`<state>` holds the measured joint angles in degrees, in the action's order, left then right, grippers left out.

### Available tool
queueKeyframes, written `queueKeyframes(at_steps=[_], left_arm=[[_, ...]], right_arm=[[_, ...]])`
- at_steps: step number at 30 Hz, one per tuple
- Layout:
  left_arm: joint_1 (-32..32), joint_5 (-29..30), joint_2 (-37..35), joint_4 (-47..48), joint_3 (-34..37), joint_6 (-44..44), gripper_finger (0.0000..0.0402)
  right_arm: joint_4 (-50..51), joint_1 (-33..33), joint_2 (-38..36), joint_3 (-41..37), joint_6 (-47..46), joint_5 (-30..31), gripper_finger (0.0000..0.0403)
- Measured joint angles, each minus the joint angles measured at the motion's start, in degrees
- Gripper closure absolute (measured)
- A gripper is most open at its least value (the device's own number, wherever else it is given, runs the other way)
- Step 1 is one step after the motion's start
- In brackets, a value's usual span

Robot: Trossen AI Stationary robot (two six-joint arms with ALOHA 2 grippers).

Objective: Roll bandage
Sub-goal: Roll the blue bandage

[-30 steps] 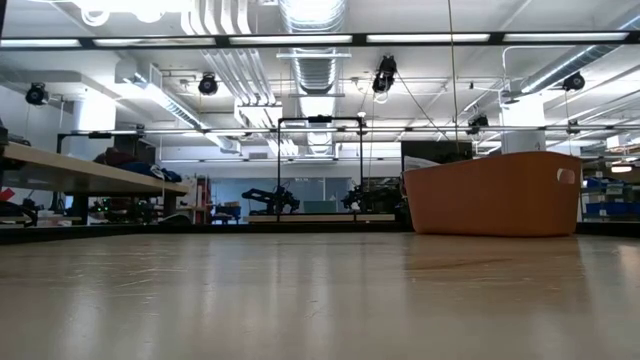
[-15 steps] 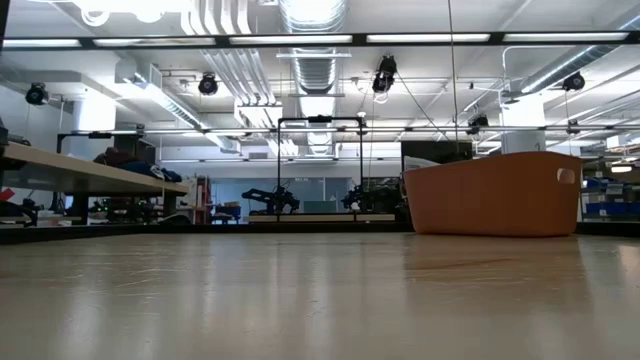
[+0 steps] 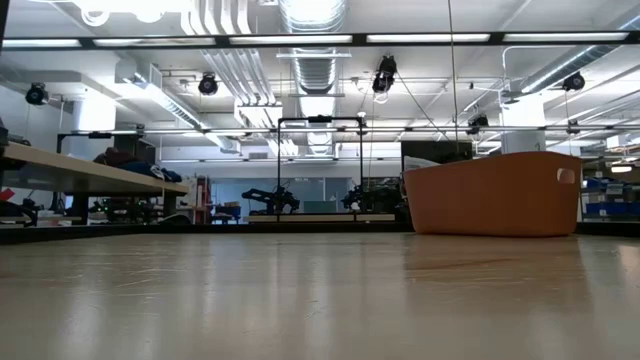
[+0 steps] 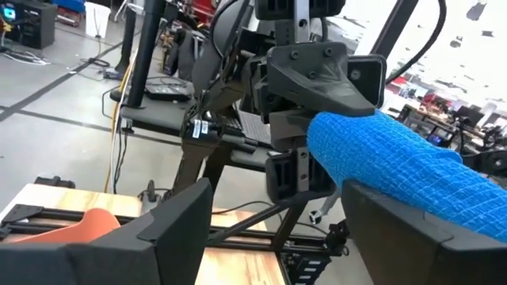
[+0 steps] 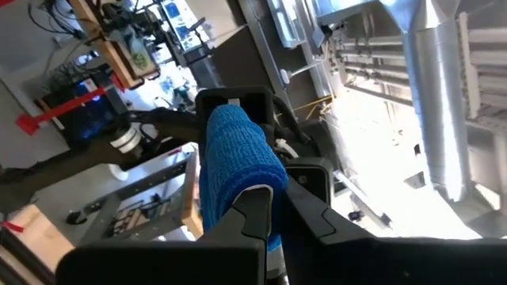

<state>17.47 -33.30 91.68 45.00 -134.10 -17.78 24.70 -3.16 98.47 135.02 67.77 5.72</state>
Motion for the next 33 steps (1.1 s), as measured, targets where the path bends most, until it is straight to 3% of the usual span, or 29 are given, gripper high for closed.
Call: queueKeyframes(at_steps=[6,14,33], left_arm=[[0.0,-2.69,0.02,-4.72,0.04,-5.58,0.0126],[-0.07,-5.87,0.41,-14.41,0.11,-21.96,0.0148],[-0.04,-6.4,4.08,-20.41,-0.05,-42.53,0.0193]], right_arm=[[-2.59,0.0,0.0,0.0,2.86,-0.33,0.0394],[-7.42,0.07,0.0,0.02,12.38,-3.66,0.0394],[-10.65,0.17,1.75,0.04,37.01,-2.84,0.0394]])
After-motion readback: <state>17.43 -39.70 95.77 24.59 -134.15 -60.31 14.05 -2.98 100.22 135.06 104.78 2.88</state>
